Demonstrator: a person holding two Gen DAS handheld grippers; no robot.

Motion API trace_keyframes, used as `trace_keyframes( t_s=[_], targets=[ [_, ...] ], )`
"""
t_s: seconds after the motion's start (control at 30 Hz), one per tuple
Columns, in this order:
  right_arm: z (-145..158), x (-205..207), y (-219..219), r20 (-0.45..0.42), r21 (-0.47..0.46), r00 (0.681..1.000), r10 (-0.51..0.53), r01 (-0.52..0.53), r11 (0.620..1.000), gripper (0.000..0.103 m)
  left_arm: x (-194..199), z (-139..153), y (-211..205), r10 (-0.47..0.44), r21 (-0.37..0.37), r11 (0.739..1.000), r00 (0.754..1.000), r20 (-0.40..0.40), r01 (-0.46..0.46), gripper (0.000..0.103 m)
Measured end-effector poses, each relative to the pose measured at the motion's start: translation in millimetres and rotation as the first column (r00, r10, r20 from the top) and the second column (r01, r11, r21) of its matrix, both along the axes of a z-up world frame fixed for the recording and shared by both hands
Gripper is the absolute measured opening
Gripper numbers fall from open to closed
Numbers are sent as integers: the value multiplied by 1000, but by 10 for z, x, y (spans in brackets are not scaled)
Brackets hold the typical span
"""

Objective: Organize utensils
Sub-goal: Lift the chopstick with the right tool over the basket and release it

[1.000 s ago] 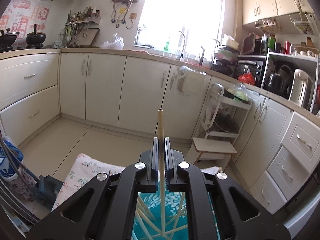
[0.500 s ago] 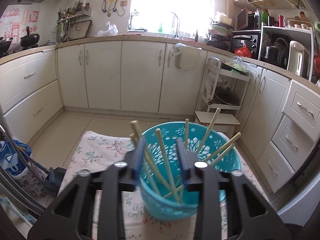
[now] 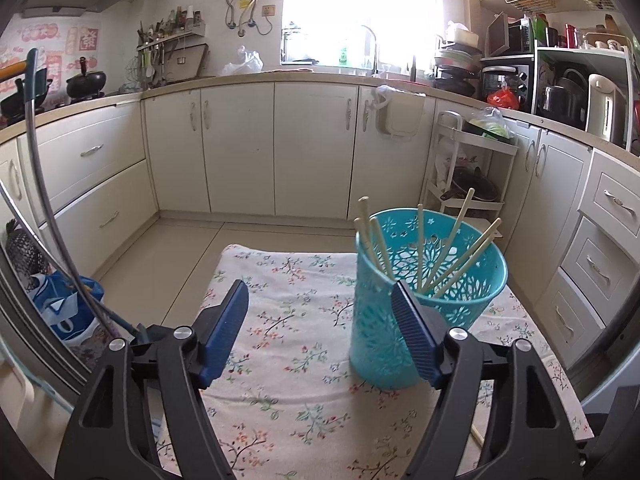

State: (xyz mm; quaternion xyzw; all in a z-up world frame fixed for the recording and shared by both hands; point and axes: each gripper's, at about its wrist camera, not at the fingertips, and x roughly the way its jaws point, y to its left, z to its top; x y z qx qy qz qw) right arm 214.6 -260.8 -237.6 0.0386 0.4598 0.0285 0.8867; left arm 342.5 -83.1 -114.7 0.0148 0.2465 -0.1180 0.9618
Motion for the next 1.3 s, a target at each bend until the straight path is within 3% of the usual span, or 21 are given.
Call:
trace_keyframes(
  t_s=[0.17, 0.37, 0.53, 0.7, 0.77, 0.87, 1.0, 1.3],
  targets=[
    [315, -15, -129, 49, 194, 999, -22, 12, 981, 6, -38, -42, 155, 8, 0, 1000, 1000, -22, -8, 77],
    [1157, 160, -267, 272, 405, 959, -75, -43, 914, 6, -21, -409, 360, 41, -13, 999, 992, -123, -43, 83],
    [1869, 566, -220, 451, 408, 883, -126, -78, 910, 6, -30, -879, 506, 55, -51, 996, 967, -248, -69, 83],
    [2244, 1159, -132, 555, 376, 811, -184, -48, 925, 6, -14, -1161, 613, 67, -111, 988, 938, -340, -111, 83],
    [2270, 1417, -122, 571, 366, 791, -220, -5, 931, 6, -28, -1143, 642, 63, -134, 985, 946, -318, -111, 85],
    [2182, 1705, -122, 578, 347, 773, -263, 59, 936, 6, -5, -1191, 665, 59, -152, 981, 937, -345, -118, 86],
    [1882, 1974, -115, 526, 327, 803, -280, 112, 938, 6, 0, -1189, 659, 49, -160, 981, 938, -343, -110, 86],
    [1453, 1830, -75, 456, 281, 862, -222, 97, 955, 9, 9, -1191, 657, 51, -164, 980, 936, -348, -114, 86]
  ],
)
